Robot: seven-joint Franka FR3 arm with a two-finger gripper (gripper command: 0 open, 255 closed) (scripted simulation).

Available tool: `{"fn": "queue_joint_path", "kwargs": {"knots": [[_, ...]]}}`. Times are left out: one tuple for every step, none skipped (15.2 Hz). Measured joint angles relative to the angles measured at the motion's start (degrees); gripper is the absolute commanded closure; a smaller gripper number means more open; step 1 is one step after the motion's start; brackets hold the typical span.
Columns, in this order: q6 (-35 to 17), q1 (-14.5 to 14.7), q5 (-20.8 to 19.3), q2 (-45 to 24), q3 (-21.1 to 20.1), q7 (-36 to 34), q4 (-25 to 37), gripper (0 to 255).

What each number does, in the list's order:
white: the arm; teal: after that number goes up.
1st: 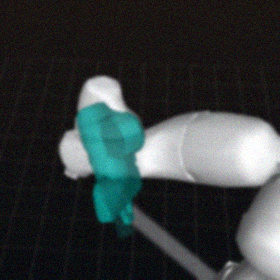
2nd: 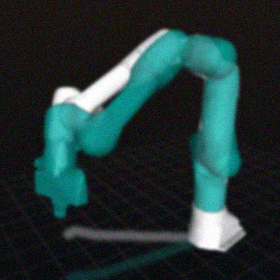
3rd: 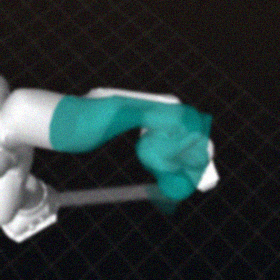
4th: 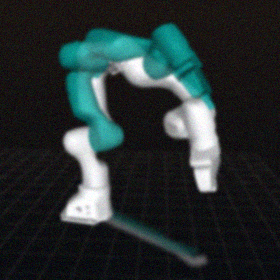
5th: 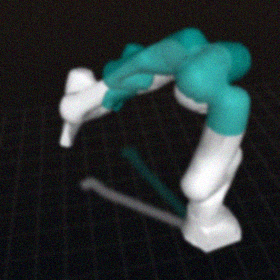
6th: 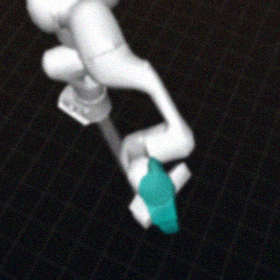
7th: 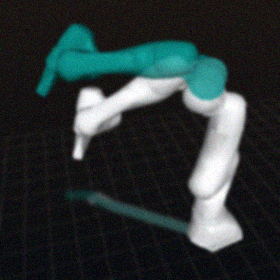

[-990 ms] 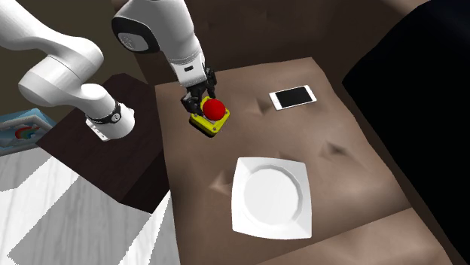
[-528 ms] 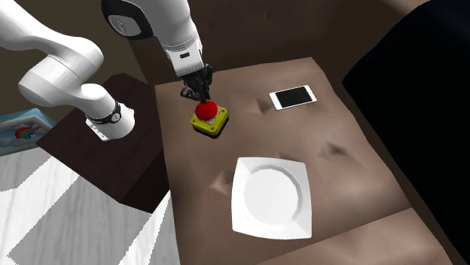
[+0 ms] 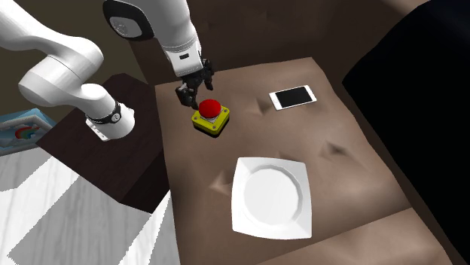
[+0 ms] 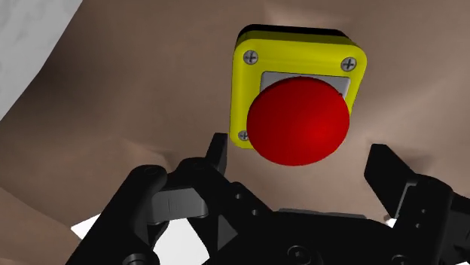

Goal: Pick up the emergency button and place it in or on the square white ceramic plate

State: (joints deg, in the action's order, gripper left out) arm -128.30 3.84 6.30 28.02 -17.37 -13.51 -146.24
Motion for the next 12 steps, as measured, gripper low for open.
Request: {"fn": "queue_joint_path", "kwargs": {"knots": [[-1.2, 0.2, -0.1, -0.3, -0.8, -0.8, -1.2, 0], [-2.6, 0.5, -0.1, -0.5, -1.8, -1.8, -2.6, 0], [-3.3, 0.6, -0.1, -0.6, -2.2, -2.2, -3.5, 0], [-4.3, 0.7, -0.1, -0.7, -2.5, -2.5, -4.4, 0], [-5.4, 0.5, -0.3, -1.5, -2.7, -2.6, -4.8, 0], [-6.2, 0.5, -0.4, -2.0, -2.9, -2.8, -5.2, 0], [-7.1, 0.3, -0.5, -2.6, -3.0, -2.8, -5.5, 0], [-8.1, 0.2, -0.7, -3.3, -3.2, -3.0, -5.8, 0], [-9.1, 0.1, -0.8, -3.8, -3.4, -3.1, -6.3, 0], [-10.3, 0.0, -0.9, -4.5, -3.6, -3.2, -6.8, 0], [-10.9, -0.2, -1.0, -5.0, -3.6, -3.2, -7.0, 0], [-11.3, -0.2, -1.1, -5.3, -3.7, -3.3, -7.1, 0]]}}
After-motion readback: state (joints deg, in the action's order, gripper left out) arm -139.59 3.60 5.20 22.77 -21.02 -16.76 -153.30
